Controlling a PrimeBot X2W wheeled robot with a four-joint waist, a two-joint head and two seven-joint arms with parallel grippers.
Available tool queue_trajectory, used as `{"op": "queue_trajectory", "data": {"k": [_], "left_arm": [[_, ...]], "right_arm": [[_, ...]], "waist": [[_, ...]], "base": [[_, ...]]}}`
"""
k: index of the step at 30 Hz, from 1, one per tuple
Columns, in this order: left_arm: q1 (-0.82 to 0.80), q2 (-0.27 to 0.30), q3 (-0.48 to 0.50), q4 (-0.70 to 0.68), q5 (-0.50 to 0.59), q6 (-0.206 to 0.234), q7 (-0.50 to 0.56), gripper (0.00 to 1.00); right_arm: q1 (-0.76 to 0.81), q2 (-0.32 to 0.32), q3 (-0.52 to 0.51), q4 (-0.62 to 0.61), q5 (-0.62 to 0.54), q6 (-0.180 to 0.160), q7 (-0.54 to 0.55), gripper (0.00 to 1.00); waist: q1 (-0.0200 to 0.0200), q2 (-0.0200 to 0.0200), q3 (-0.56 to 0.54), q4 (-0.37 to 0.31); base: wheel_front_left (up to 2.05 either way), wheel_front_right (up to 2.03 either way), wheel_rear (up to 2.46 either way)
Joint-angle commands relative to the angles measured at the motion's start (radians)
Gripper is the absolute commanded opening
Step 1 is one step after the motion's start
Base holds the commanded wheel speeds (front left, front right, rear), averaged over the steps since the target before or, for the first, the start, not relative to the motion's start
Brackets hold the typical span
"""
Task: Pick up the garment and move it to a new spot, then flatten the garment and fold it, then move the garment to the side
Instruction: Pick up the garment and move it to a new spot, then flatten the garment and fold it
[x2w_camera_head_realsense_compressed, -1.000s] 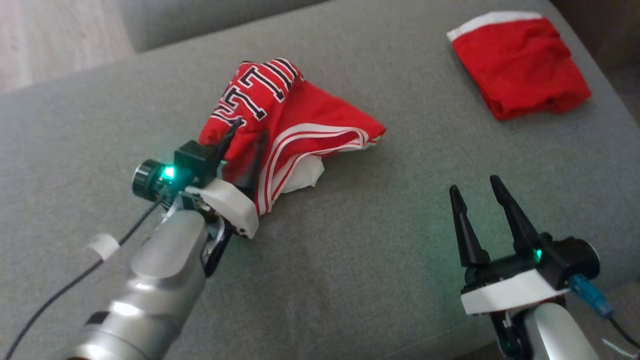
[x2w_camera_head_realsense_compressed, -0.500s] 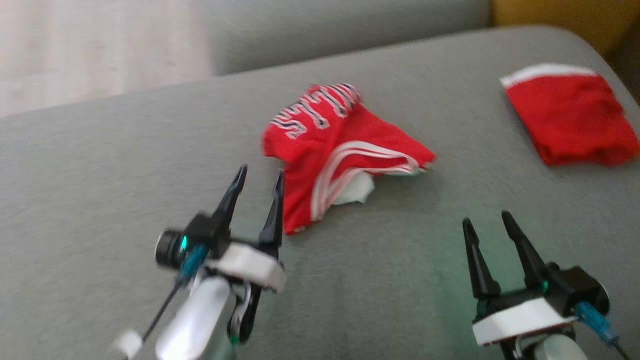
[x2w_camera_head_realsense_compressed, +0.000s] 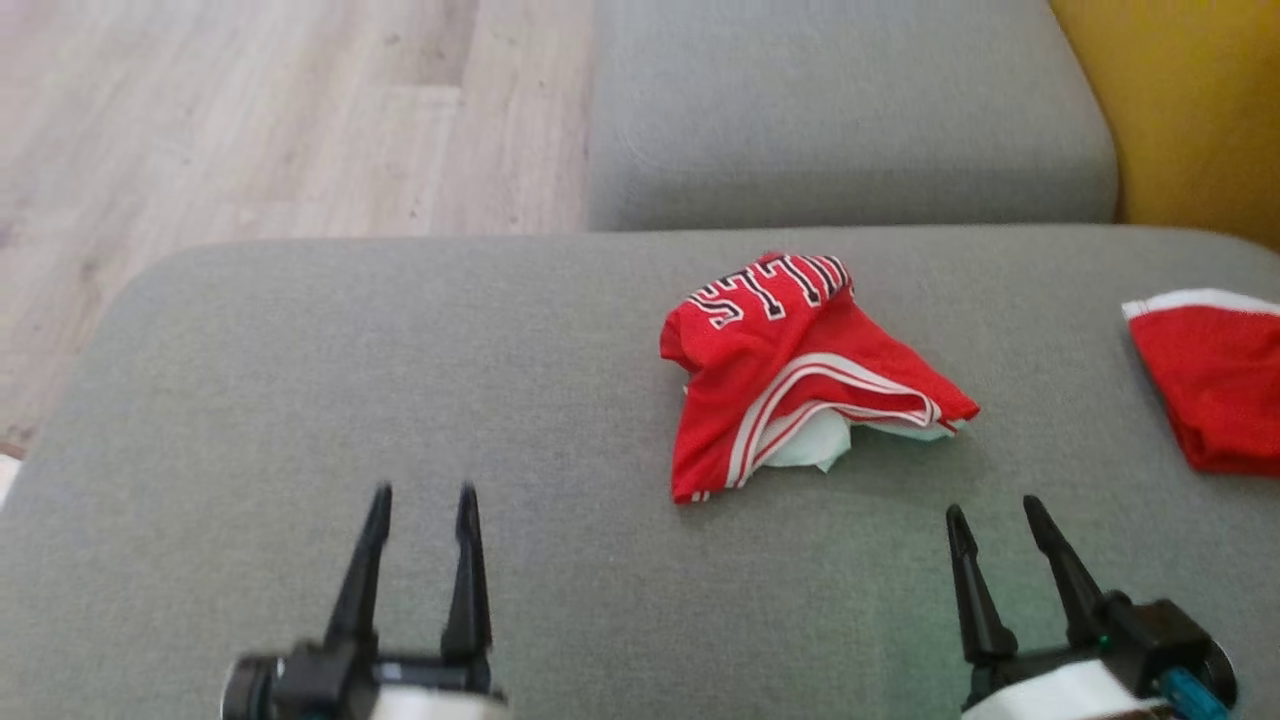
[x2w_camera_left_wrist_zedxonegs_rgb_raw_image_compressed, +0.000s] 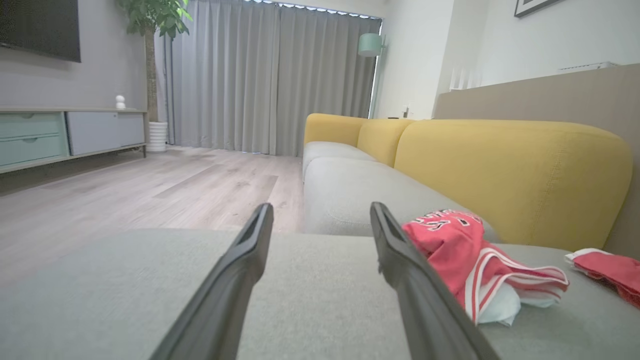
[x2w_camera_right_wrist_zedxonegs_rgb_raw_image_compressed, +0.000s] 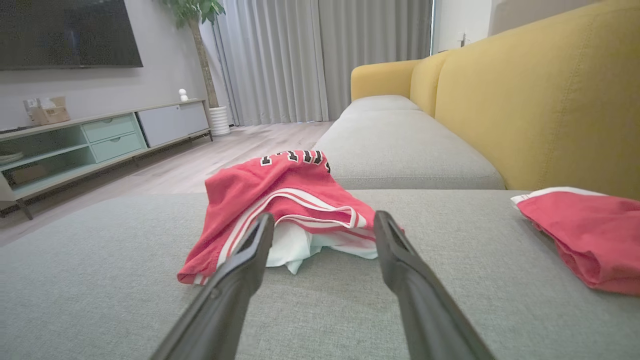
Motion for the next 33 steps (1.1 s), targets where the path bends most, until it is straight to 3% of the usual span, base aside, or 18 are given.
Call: {"op": "queue_trajectory", "data": {"k": [1,8,33], "left_arm": [[-0.012,-0.009,0.036,-0.045,0.014,0.004,-0.006,1.0],[0.085,-0.011,0.055,-0.072,0.056,-0.011,-0.006,1.0],[0.1,-0.012,0.065,-0.055,0.1,-0.006,-0.006,1.0]], "right_arm": [[-0.019,-0.003,0.012,-0.034,-0.008,0.004,-0.011,1.0],[0.031,0.006,-0.025,-0.055,-0.023,0.004,-0.011,1.0],[0.033,0.009,-0.026,-0.059,-0.008,0.004,-0.011,1.0]], "waist": [[0.0002,-0.0001,-0.015,0.015],[0.0002,-0.0001,-0.034,0.038],[0.0002,-0.0001,-0.039,0.036]], "base": [[0.0,0.0,0.0],[0.0,0.0,0.0],[0.0,0.0,0.0]]}}
